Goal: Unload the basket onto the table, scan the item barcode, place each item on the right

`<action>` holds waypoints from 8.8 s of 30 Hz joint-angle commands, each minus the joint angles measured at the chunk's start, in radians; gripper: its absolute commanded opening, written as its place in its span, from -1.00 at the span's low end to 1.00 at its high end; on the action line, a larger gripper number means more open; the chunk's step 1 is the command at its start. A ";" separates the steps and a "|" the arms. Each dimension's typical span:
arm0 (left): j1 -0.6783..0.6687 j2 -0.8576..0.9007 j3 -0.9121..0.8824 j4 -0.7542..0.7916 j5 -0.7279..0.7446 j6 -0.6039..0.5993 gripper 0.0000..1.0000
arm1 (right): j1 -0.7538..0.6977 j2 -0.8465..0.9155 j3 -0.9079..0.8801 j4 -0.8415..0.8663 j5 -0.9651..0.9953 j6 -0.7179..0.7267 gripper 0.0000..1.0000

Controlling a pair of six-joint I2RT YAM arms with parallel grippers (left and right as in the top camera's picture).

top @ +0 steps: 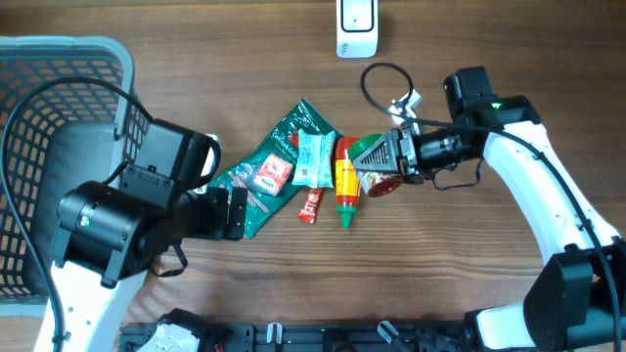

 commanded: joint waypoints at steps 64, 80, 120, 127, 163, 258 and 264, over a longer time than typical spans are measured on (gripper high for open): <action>0.005 -0.007 0.004 0.002 0.012 -0.010 1.00 | 0.008 0.043 0.019 0.932 0.768 0.586 -0.23; 0.005 -0.007 0.004 0.002 0.012 -0.010 1.00 | 0.057 0.674 0.536 1.109 0.768 0.696 -0.24; 0.005 -0.007 0.004 0.003 0.012 -0.010 1.00 | -0.606 0.482 0.653 0.185 1.306 0.362 -0.42; 0.005 -0.007 0.004 0.002 0.012 -0.010 1.00 | -0.672 0.602 0.611 0.240 1.354 0.320 -0.33; 0.005 -0.007 0.004 0.002 0.012 -0.010 1.00 | -0.803 0.156 0.686 0.081 0.925 0.481 0.99; 0.005 -0.007 0.004 0.002 0.012 -0.010 1.00 | 0.335 0.492 0.184 0.266 1.150 0.422 0.99; 0.005 -0.007 0.004 0.002 0.012 -0.010 1.00 | 0.335 0.493 0.148 0.295 1.151 0.422 1.00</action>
